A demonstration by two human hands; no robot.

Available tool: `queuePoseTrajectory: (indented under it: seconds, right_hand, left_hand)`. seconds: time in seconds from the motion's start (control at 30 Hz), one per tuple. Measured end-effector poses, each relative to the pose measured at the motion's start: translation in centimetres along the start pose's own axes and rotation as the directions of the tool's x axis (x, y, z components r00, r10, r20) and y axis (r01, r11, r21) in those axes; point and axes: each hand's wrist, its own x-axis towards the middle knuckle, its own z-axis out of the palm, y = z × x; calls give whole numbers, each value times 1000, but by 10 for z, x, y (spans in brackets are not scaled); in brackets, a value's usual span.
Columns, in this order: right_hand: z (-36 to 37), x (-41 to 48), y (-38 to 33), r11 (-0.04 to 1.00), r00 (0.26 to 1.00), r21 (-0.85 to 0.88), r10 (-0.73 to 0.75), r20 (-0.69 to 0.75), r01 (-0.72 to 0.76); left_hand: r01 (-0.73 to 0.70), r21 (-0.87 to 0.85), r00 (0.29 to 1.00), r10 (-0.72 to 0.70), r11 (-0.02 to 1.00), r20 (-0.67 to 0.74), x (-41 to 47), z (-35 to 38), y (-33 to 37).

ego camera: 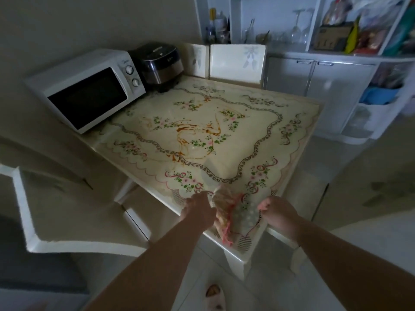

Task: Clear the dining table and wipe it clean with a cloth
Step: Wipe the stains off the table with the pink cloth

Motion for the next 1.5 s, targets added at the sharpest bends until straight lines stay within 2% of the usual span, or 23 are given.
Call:
queuePoseTrajectory:
  seconds: [0.07, 0.17, 0.3, 0.37, 0.53, 0.67, 0.83, 1.03, 1.17, 1.33, 1.4, 1.5]
  right_hand:
    - [5, 7, -6, 999, 1000, -48, 17, -9, -17]
    - [15, 18, -16, 988, 1000, -155, -8, -4, 8]
    - [29, 37, -23, 942, 994, -335, 8, 106, 28]
    - [33, 47, -24, 916, 996, -401, 23, 91, 16]
    - [33, 58, -45, 833, 997, -549, 80, -9, -72]
    - [35, 62, -58, 835, 988, -529, 106, -115, -151]
    - [37, 67, -53, 863, 985, -476, 158, -64, -170]
    - [32, 63, -52, 872, 987, -465, 153, -38, -153]
    - [32, 62, -53, 874, 987, -462, 159, -18, -149]
    - [28, 56, -52, 874, 993, -472, 114, -40, -119]
    - [26, 54, -53, 859, 993, -498, 117, -33, -118]
    - [21, 55, -61, 815, 994, -570, 110, -25, -105]
  left_hand:
    - [-156, 139, 987, 150, 978, 51, 13, 13, -2]
    - [-373, 315, 927, 334, 873, 173, 30, 30, 1]
    - [-546, 384, 833, 438, 744, 338, 46, 50, -1]
    - [-569, 393, 819, 455, 722, 349, 53, 55, -7]
    - [-555, 414, 830, 450, 722, 328, 91, 37, -39]
    - [-508, 435, 861, 431, 743, 270, 128, 19, -75]
    - [-415, 440, 908, 332, 797, 255, 161, 1, -99]
    - [-272, 373, 956, 203, 887, 213, 161, 4, -73]
    - [-237, 345, 968, 188, 908, 168, 136, 25, -52]
    - [-253, 278, 950, 184, 927, 251, 104, 35, -49]
    - [-249, 315, 954, 176, 916, 242, 92, 35, -52]
    - [-160, 313, 965, 82, 936, 249, 85, 32, -57]
